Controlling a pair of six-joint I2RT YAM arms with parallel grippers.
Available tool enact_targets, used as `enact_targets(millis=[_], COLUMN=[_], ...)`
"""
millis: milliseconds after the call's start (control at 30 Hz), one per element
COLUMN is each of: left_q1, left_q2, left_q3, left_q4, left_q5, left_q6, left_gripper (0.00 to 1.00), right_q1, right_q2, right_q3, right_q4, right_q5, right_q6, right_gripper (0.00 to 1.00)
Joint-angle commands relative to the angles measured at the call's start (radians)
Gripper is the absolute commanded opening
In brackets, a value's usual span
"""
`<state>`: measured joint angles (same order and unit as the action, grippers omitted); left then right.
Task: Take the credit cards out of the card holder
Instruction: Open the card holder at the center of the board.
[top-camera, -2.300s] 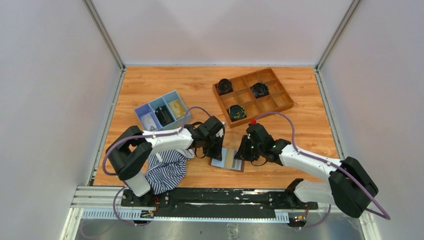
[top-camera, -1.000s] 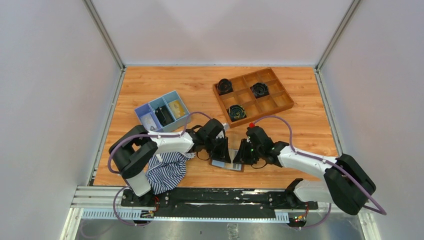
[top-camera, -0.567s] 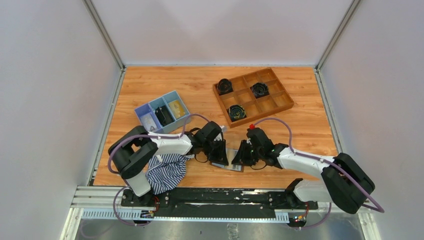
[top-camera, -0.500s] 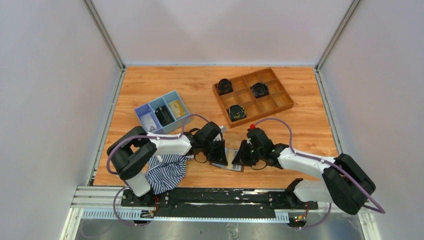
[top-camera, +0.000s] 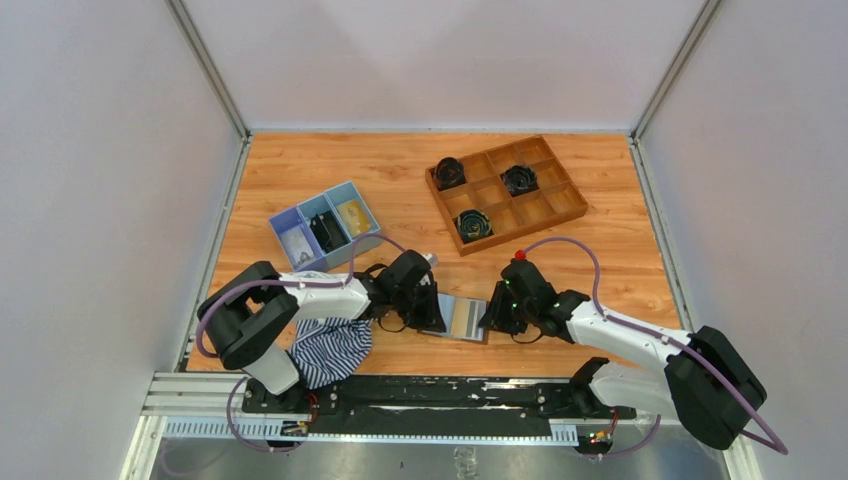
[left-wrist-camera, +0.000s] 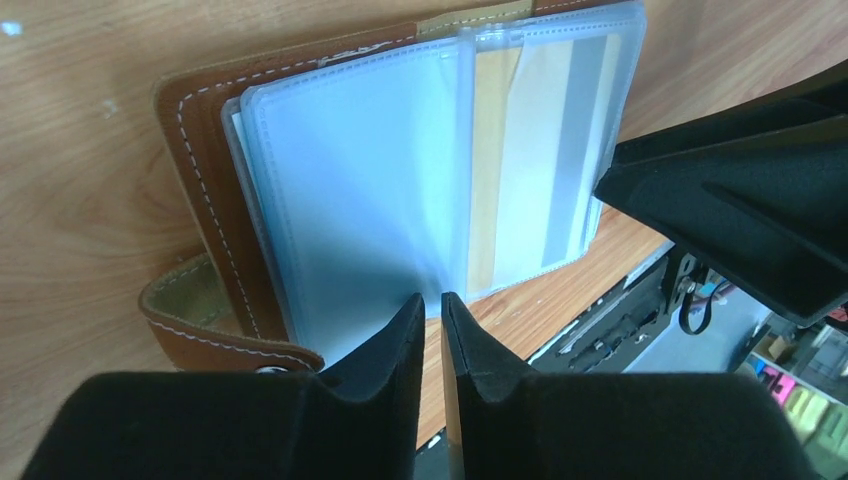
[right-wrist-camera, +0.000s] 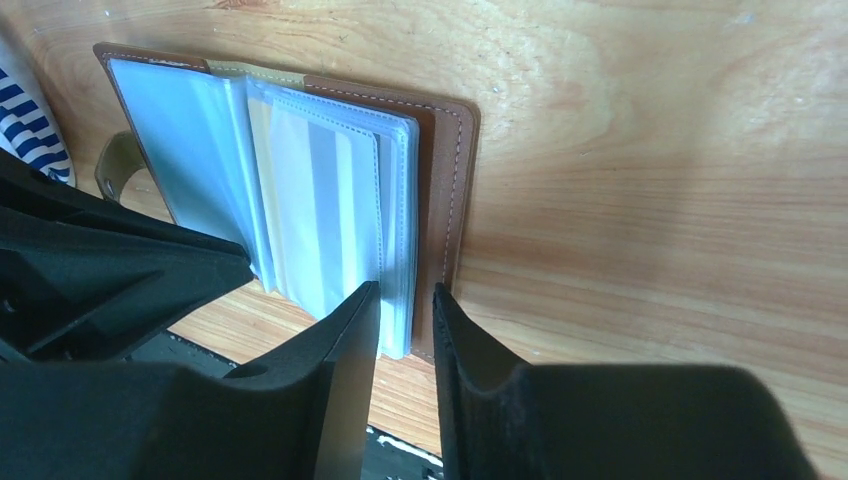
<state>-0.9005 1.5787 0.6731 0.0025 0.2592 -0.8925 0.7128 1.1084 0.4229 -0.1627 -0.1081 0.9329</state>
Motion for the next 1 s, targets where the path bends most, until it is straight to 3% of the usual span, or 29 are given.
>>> enact_targets(millis=[0,733,967], left_q1=[0.0,-0.002,-0.009], left_q2=[0.047,-0.074,-0.028], left_q3=[-0.009,0.075,0.141], left_q4=[-0.007,-0.053,-0.015], left_q5=[-0.011,0.023,0.079], left_q6=[0.011,0.017,-0.003], left_gripper=[0.18,0.2,0.23], right_q1=[-0.013,-0.013,-0.012], right_q2=[-0.012,-0.076,-0.069], right_q3=[-0.009,0.012,0.035], right_q4=[-0.037,-0.005,-0.003], right_q5=[0.018,-0.017,-0.022], right_q6=[0.008,0.01,0.009], right_gripper=[0.32,0.33,0.33])
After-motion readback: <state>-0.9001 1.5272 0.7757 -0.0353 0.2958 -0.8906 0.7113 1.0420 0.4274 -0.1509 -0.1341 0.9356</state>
